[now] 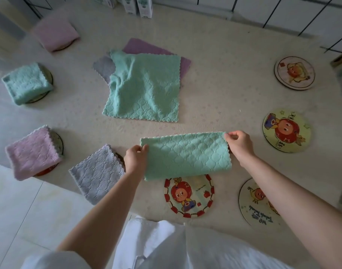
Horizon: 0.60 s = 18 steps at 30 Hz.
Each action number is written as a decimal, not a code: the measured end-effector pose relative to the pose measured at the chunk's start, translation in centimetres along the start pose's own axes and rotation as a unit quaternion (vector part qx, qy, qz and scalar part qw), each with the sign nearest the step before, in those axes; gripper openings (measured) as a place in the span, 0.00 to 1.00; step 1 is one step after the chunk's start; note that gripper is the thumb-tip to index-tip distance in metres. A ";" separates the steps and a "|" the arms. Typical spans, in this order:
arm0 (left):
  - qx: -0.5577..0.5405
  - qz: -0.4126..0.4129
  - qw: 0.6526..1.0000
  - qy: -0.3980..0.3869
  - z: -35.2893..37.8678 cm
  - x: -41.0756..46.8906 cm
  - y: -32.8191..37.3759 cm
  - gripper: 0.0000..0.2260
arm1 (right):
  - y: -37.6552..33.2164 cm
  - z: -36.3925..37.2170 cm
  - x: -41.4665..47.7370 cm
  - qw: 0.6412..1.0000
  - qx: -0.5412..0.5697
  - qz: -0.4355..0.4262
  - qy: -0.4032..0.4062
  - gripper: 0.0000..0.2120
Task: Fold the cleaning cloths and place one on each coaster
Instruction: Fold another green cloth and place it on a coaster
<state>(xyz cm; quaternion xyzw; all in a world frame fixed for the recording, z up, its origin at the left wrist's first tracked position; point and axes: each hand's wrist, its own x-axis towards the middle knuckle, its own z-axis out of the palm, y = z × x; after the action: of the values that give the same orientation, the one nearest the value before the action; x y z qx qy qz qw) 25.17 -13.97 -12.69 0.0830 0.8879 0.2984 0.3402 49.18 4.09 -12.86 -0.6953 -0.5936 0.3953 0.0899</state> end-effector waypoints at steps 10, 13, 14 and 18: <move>0.305 0.523 0.796 -0.013 2.9 -7.1 -3.6 0.23 | 3.3 3.0 -11.1 0.837 -0.297 -0.456 -0.062 0.34; 0.392 0.568 0.718 -0.092 5.0 -8.5 -5.9 0.26 | 5.2 4.2 -11.5 0.802 -0.365 -0.468 -0.076 0.39; 0.417 0.548 0.719 -0.099 5.2 -8.6 -6.6 0.28 | 5.7 4.1 -11.4 0.795 -0.380 -0.467 -0.071 0.39; 0.463 0.501 0.724 -0.099 4.2 -7.5 -8.6 0.33 | 8.3 2.3 -10.6 0.769 -0.431 -0.469 -0.059 0.40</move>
<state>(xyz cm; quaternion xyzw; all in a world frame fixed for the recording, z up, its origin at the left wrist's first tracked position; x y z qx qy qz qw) 34.11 -21.57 -16.08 0.6919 0.7063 -0.0329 0.1460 54.11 -8.51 -14.61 -0.2718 -0.9578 0.0472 -0.0805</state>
